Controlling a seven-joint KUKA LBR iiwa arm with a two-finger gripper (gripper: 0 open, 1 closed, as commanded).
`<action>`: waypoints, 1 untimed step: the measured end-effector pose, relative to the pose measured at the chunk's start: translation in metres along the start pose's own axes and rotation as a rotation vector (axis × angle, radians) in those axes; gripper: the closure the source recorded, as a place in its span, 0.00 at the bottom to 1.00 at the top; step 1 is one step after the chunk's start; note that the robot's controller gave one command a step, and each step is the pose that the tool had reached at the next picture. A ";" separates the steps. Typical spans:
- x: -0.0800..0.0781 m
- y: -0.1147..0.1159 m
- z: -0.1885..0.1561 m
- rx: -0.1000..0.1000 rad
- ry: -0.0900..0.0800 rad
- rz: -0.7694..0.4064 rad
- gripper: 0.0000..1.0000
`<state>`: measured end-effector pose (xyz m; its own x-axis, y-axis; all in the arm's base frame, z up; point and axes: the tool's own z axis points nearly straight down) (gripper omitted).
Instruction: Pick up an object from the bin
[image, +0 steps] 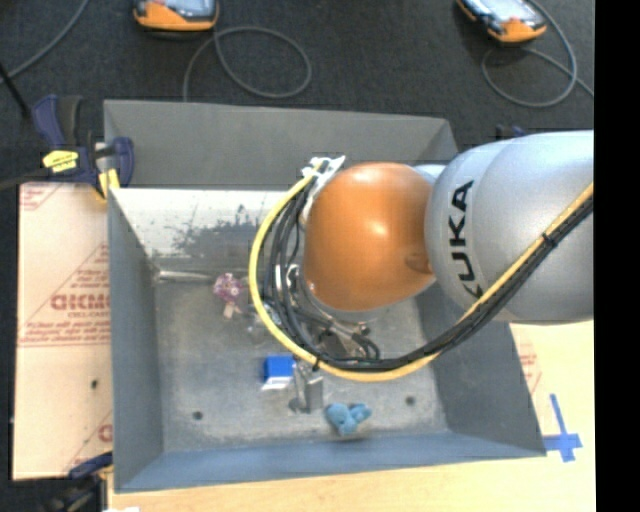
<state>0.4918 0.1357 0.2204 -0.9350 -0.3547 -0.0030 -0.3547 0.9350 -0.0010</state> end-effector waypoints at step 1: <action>-0.001 -0.039 0.033 -0.002 -0.006 0.160 0.00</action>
Offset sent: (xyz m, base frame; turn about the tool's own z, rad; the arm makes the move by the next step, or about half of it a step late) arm 0.0112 -0.0392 -0.0946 0.1350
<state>0.5066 0.0997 0.1870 -0.9796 -0.2009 -0.0086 -0.2009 0.9796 0.0018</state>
